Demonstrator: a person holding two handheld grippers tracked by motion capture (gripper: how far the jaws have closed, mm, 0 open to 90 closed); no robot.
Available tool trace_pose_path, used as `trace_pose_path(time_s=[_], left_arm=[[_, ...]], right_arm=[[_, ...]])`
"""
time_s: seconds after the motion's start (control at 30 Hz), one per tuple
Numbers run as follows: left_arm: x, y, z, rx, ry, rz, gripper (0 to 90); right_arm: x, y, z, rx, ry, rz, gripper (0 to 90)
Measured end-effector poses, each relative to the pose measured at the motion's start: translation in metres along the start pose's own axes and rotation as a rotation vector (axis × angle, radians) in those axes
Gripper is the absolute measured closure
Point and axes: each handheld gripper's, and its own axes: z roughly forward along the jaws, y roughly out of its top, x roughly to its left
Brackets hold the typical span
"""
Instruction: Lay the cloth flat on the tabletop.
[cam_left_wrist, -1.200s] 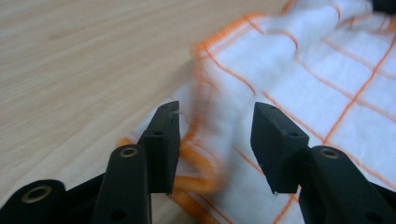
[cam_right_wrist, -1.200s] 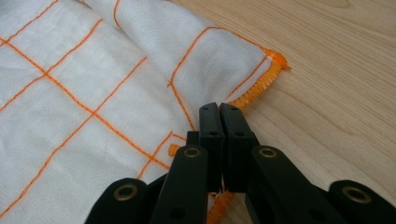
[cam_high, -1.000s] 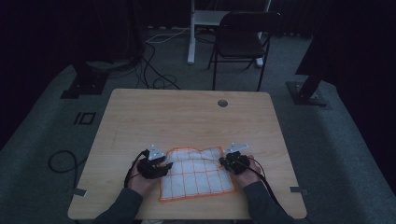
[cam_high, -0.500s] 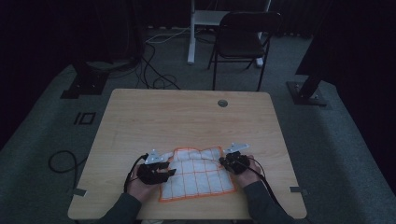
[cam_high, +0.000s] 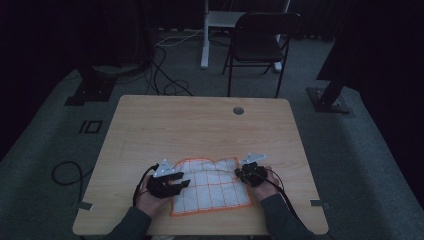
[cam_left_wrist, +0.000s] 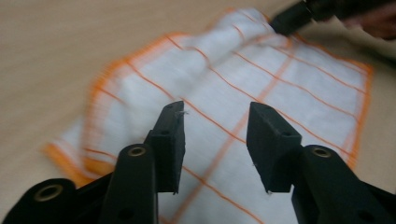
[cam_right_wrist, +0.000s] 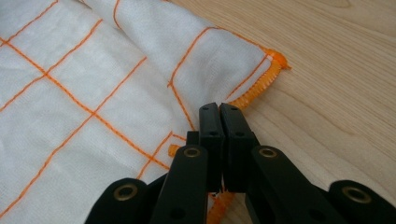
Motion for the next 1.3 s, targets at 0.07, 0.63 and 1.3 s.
trace_pose_path(time_s=[0.07,0.63,1.3], left_arm=[[0.006,0.004,-0.004,-0.013,0.021,-0.006,60.0],[0.059,0.013,0.009,0.001,0.094,-0.077,67.7],[0.039,-0.008,0.021,0.125,0.039,-0.057,56.4]], right_arm=[[0.000,0.000,0.000,0.000,0.000,0.000,88.8],[0.000,0.000,0.000,-0.002,0.002,0.006,88.8],[0.000,0.000,0.000,-0.003,0.003,0.005,88.8]])
